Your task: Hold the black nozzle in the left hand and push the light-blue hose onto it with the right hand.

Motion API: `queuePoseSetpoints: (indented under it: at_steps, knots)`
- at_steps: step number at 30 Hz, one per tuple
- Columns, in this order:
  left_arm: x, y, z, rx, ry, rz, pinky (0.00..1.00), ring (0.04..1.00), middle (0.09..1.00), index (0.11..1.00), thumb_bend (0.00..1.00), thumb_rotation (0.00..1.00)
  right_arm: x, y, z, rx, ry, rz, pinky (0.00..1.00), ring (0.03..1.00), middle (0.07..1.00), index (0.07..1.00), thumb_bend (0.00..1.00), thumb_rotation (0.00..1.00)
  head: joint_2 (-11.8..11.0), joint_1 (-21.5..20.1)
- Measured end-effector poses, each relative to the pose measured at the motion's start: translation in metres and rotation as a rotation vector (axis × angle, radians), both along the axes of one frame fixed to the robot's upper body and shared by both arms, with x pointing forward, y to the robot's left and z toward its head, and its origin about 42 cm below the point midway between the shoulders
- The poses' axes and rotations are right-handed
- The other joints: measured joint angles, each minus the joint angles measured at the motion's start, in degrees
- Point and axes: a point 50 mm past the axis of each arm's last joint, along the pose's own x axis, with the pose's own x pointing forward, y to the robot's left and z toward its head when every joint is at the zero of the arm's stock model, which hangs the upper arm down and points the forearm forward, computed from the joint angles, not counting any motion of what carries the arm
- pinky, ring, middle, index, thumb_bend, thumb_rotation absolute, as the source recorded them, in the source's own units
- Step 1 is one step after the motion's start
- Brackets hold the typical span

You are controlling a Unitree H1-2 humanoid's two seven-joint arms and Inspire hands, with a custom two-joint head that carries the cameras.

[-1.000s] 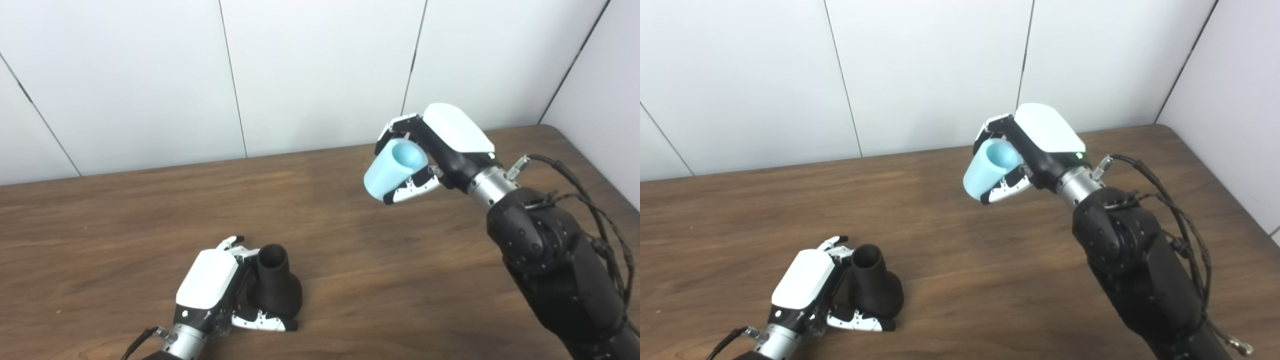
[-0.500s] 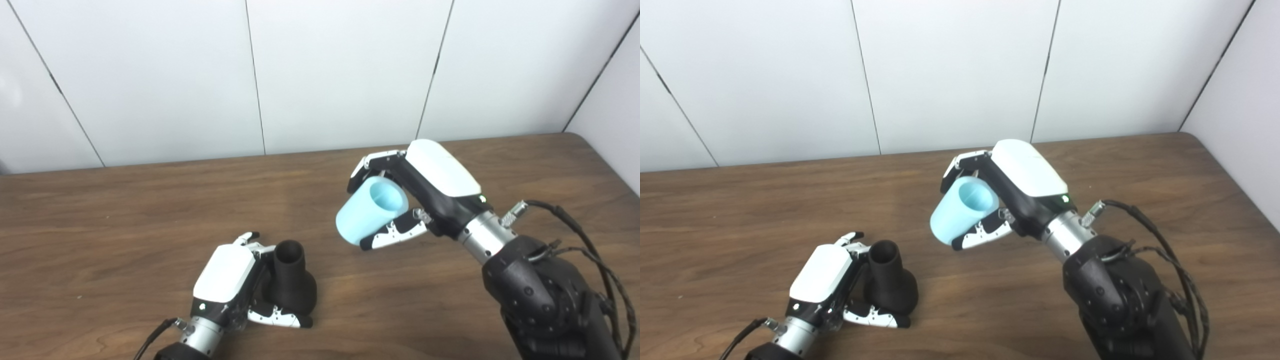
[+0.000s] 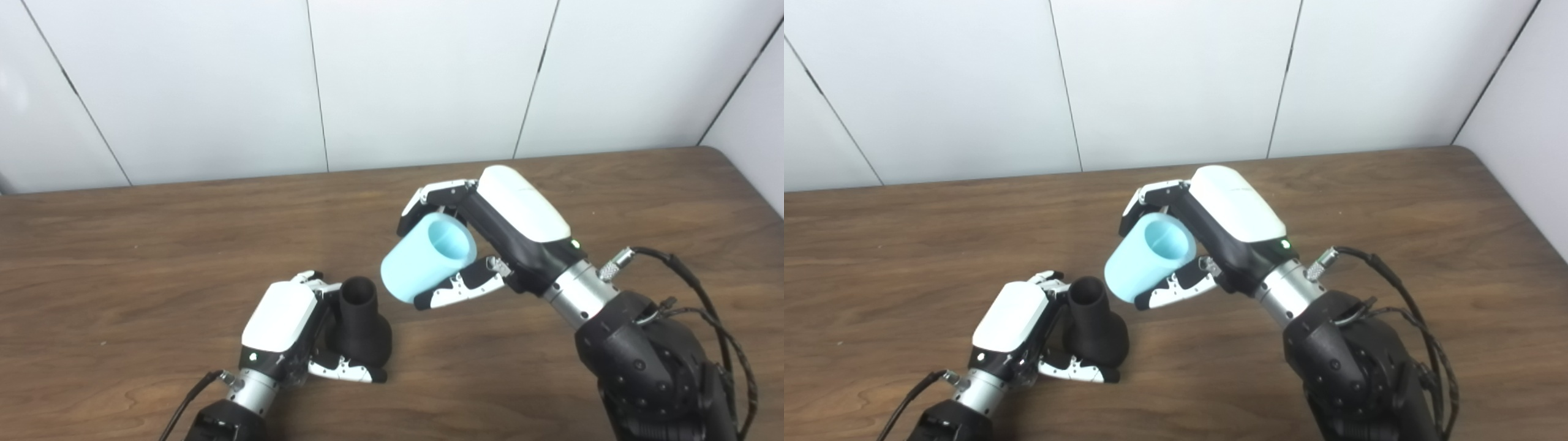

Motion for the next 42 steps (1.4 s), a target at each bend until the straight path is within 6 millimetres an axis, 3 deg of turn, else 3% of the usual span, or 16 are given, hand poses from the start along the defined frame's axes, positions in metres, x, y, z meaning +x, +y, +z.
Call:
queuePoseSetpoints:
  at_steps: [19,42]
  knots:
    - [-0.003,-0.008,0.000,0.011,-0.001,0.014,0.82,0.623,0.445,0.509,0.52,0.00,0.013,0.022,-0.015,-0.003,0.045,0.064,0.30,0.403,0.519,0.531,0.49,0.00,0.0,1.9]
    - [-0.004,-0.014,0.001,0.021,0.003,0.018,0.84,0.625,0.461,0.503,0.52,0.00,0.021,0.026,-0.026,0.019,0.020,0.072,0.30,0.408,0.523,0.533,0.49,0.00,0.4,2.8]
